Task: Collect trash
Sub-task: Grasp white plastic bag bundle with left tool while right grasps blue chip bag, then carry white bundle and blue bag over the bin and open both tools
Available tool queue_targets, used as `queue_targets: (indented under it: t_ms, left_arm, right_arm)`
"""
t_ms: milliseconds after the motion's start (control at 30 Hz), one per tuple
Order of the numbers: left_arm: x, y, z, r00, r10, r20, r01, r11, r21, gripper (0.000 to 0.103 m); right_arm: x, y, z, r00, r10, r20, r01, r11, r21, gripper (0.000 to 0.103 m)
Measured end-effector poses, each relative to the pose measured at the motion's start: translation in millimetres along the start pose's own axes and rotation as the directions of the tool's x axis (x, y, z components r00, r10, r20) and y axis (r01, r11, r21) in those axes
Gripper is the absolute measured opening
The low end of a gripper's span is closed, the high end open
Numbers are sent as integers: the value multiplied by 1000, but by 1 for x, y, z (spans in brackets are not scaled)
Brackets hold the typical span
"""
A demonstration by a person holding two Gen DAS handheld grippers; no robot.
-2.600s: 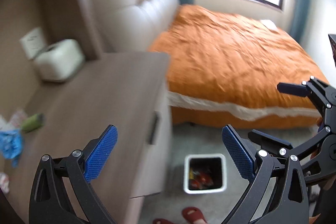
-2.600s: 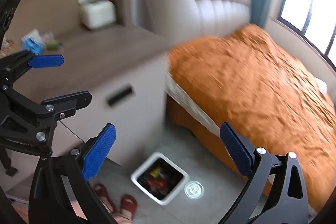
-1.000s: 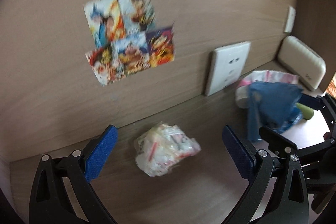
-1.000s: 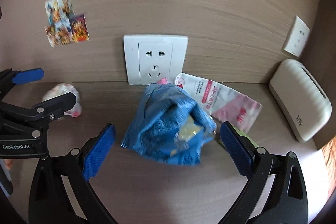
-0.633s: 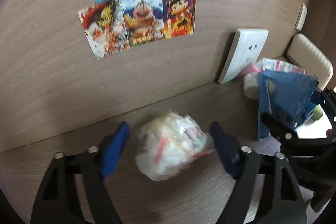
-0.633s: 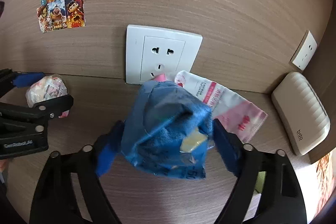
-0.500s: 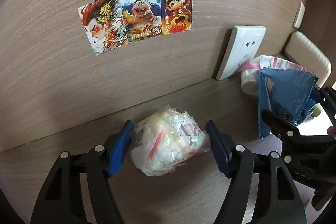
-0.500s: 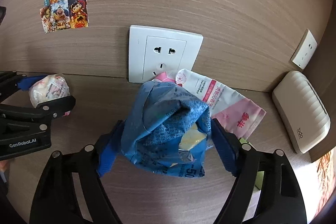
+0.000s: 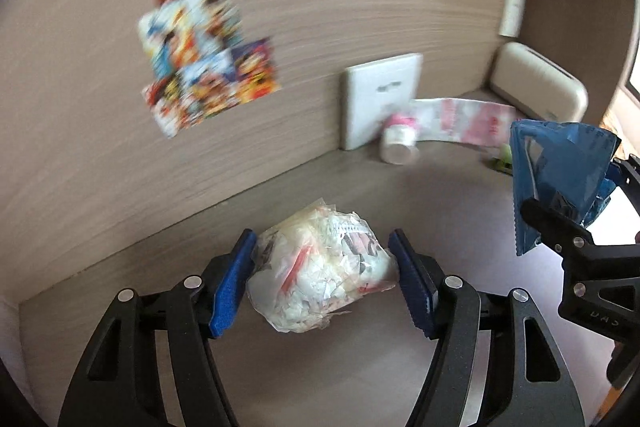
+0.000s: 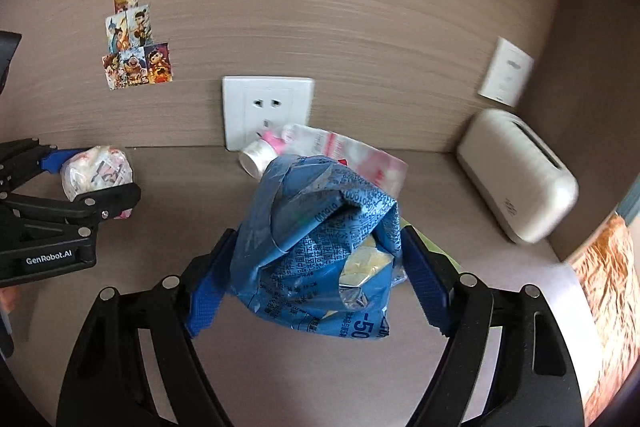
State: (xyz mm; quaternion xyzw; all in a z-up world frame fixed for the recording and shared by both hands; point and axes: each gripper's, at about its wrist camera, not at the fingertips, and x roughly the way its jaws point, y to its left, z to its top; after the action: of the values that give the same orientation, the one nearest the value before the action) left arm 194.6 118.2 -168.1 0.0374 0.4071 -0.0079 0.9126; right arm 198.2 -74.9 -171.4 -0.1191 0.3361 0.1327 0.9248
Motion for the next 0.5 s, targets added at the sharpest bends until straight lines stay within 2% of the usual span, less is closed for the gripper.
queue_targets:
  t_ms: [133,267,433,500]
  left_arm:
    - [-17,-29,-3,999,-47,13,47,998,48,66]
    - [-30,-73,-7,993,-113,17,110,987,118,66]
    - [-40,-136,-10,978,-209,6,203,956,213,66]
    - [-46,-164,-15,967,-254,-6,246,933,261,66]
  right_arm:
    - [-25,-20,-24,1000,-16,-12,17,999,49,80]
    - [-54,-41,-46,998,-56,-29,58,994,94,80]
    - [-90,-74,-82,989,-130,-67,139,979,148,80]
    - [-104,-87,-98,983,-161,-86,173,970,168,80]
